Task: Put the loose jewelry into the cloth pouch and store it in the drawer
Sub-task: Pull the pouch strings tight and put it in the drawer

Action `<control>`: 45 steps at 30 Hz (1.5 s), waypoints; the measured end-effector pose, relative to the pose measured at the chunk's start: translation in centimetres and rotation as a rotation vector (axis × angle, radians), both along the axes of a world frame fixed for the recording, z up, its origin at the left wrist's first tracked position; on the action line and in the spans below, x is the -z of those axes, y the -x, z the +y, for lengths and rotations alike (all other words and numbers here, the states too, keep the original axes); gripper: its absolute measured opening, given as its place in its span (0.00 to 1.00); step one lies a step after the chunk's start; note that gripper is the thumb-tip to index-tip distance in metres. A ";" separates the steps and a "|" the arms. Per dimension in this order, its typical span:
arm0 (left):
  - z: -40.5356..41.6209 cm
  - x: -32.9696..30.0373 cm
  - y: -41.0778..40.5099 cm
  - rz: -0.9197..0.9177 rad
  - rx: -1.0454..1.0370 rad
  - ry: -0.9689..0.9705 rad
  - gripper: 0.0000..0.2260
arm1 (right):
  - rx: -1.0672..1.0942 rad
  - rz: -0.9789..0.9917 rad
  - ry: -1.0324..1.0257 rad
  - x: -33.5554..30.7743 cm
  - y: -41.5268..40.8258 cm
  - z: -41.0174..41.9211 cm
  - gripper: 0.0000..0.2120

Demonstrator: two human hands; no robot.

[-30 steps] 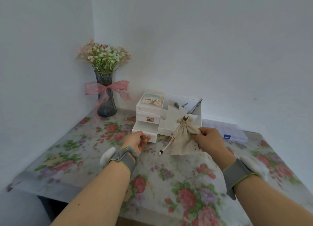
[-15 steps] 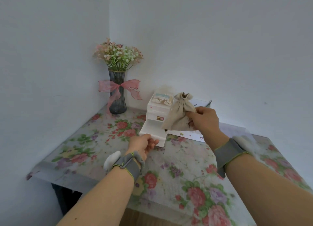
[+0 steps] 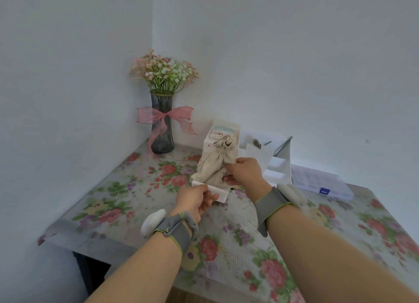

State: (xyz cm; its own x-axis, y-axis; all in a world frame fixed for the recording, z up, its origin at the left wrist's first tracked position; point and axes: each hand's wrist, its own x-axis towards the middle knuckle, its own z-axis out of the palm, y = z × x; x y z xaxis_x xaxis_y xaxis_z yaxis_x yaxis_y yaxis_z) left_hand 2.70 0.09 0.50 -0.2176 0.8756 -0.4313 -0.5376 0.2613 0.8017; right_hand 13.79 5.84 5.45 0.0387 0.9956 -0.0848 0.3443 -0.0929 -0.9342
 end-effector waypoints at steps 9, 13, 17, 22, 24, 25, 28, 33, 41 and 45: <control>0.0 0.2 0.0 0.025 0.016 0.024 0.12 | 0.041 0.154 0.035 -1.6 -0.8 0.0 0.06; -0.2 0.2 0.0 0.031 0.023 0.030 0.10 | -0.032 -0.211 0.032 -0.9 -0.4 -0.9 0.03; -0.3 0.4 0.0 0.042 0.018 0.032 0.10 | 0.066 -0.598 -0.232 -0.2 -0.2 -1.8 0.15; -0.2 0.5 0.1 0.039 0.017 0.036 0.10 | -0.037 -0.628 -0.593 0.0 -0.3 -1.9 0.11; -0.1 0.5 0.1 0.037 0.024 0.039 0.11 | -0.163 -0.745 -0.483 0.9 0.0 -1.9 0.13; -0.1 0.5 0.1 0.037 0.029 0.041 0.11 | -0.213 -0.820 -0.420 1.2 0.1 -1.9 0.14; 0.0 0.6 0.2 0.053 0.032 0.048 0.11 | -0.358 -0.963 -0.244 1.4 0.3 -1.7 0.17; 0.1 0.8 0.2 0.051 0.038 0.047 0.10 | -0.315 -1.041 -0.181 0.3 1.3 -1.6 0.14; -0.1 0.7 0.2 0.062 0.053 0.036 0.09 | -0.285 -0.974 -0.073 -0.4 2.2 -1.5 0.18; -0.1 0.5 0.2 0.056 0.047 0.028 0.09 | 0.090 -0.573 -0.184 -0.4 -0.5 -0.8 0.14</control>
State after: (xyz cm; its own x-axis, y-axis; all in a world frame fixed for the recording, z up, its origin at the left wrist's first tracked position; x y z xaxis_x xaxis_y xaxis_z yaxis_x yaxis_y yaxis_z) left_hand 2.45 0.02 0.04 -0.2010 0.8732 -0.4440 -0.4788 0.3078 0.8222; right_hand 14.27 5.09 5.83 0.1119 0.9826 0.1479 0.7957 0.0006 -0.6057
